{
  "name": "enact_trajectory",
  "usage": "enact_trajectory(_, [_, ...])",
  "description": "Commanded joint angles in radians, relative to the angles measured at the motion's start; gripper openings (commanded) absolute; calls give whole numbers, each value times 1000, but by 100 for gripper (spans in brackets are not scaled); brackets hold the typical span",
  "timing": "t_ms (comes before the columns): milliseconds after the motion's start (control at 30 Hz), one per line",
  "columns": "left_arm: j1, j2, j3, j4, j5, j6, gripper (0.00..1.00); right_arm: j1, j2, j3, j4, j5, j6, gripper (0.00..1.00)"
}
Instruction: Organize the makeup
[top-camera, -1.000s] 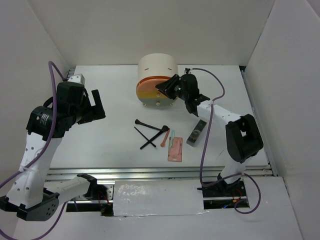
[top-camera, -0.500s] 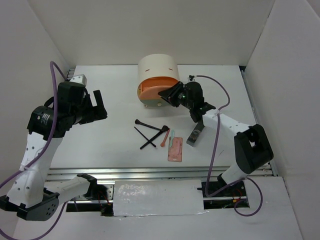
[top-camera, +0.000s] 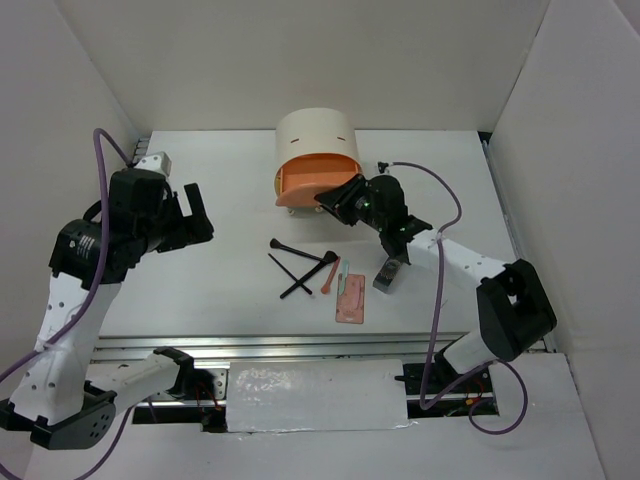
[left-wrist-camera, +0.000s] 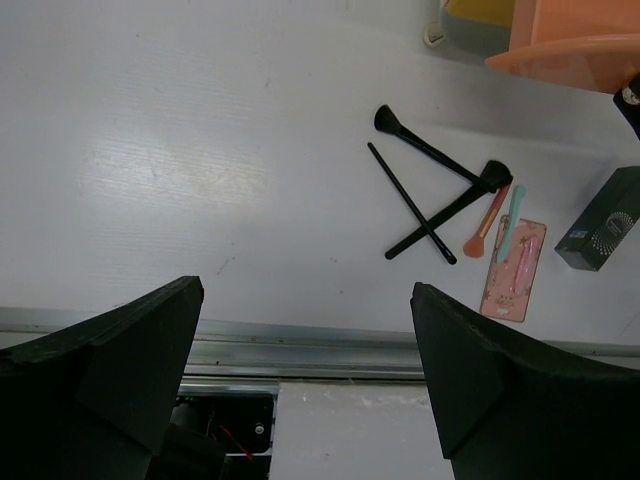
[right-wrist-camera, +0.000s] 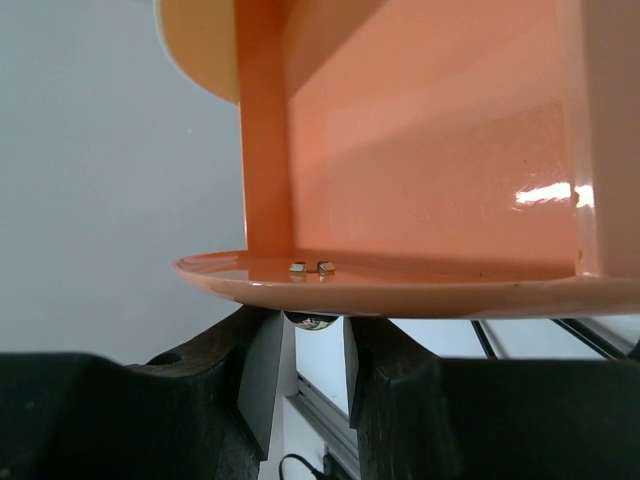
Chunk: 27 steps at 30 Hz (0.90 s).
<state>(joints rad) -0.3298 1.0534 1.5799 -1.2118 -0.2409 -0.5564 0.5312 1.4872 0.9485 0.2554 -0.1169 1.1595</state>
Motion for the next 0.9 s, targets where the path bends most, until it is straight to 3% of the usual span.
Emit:
enact_trajectory(0, [-2, -27, -12, 15, 8, -14, 99, 9, -64, -34, -1, 29, 25, 16])
enact_trajectory(600, [-3, -73, -72, 21, 23, -23, 99, 12, -54, -34, -16, -1, 2, 22])
enact_trajectory(733, [-3, -75, -70, 18, 20, -20, 99, 12, -27, -13, -19, -15, -3, 30])
enact_trajectory(833, [-3, -76, -70, 17, 17, -22, 100, 12, -22, -19, -4, -23, 5, 40])
enact_trajectory(867, [-2, -76, -72, 17, 17, -20, 99, 12, -24, -22, -1, -23, 6, 50])
